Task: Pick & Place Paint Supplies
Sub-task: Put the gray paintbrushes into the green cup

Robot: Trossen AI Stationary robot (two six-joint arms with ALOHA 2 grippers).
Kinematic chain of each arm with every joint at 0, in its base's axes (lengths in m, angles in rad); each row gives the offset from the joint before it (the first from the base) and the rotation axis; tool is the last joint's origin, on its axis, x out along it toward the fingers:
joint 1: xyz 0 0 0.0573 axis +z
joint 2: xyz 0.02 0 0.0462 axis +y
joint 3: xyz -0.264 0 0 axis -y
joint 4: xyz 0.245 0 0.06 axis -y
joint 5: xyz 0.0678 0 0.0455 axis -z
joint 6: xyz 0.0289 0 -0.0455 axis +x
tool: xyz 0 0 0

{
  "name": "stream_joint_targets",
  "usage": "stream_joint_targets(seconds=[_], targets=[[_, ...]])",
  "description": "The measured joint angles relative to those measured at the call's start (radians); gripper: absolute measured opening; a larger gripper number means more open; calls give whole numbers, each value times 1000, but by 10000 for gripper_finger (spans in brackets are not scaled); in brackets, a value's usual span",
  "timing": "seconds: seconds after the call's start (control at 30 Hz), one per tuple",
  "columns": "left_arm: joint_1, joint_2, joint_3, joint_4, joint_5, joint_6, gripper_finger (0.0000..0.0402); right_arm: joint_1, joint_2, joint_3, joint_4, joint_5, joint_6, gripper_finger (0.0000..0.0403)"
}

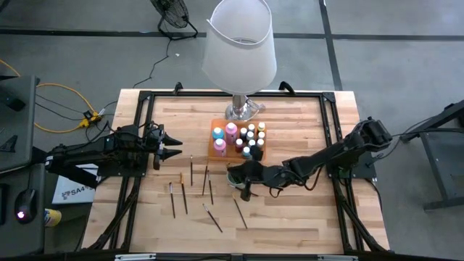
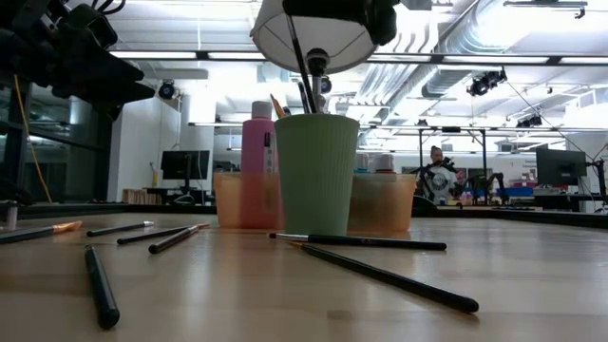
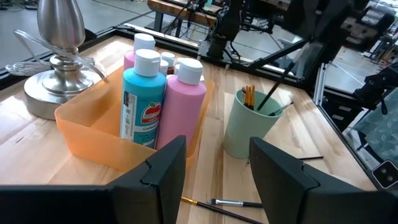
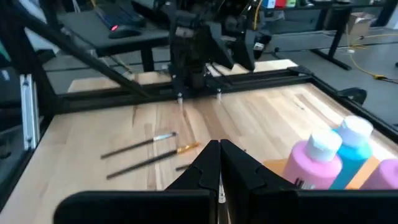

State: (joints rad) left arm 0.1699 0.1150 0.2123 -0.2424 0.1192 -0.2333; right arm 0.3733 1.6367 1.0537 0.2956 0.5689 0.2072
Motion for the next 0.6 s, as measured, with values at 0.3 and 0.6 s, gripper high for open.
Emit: stream_joint_targets(seconds=[0.3, 0.6], targets=[[0, 0, 0, 0, 0, 0, 172, 6, 0, -102, 84, -16, 5, 5], [0, 0, 0, 0, 0, 0, 172, -10, 0, -104, 84, -21, 6, 67]])
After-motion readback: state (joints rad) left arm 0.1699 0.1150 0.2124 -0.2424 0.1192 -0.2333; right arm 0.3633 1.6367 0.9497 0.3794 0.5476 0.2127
